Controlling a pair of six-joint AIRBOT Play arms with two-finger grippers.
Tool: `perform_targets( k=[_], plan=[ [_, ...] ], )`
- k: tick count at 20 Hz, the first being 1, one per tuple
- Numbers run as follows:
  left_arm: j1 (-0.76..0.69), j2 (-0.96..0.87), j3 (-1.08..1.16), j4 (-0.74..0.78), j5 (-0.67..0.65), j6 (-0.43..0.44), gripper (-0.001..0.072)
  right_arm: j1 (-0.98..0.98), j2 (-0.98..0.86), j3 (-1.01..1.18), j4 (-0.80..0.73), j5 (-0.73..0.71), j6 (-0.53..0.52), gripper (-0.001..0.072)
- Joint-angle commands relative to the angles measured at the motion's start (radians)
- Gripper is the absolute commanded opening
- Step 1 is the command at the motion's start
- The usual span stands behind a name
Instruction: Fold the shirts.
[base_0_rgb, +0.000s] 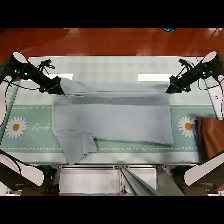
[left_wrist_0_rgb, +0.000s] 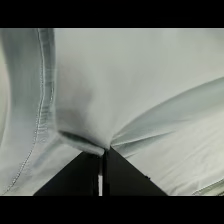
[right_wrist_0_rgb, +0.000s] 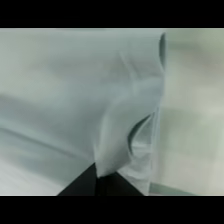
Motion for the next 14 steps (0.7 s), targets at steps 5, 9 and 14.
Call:
perform_targets(
  k=[5,9,14],
  plan=[
    [-0.006,0.001,-0.011,0.019,-0.035,-0.010,0.0080,0.009,0.001,-0.043,-0.048,-0.005,0.049,0.0232],
    [0.012,0.023,-0.011,0.026,-0.121,-0.032,0.0509,-0.016,0.045,-0.043,-0.064,0.016,0.086,0.0416],
    [0.116,0.275,-0.211,0.034,-0.067,-0.025,0.0509,-0.097,0.301,-0.209,-0.162,-0.098,0.103,0.0415]
  ],
)
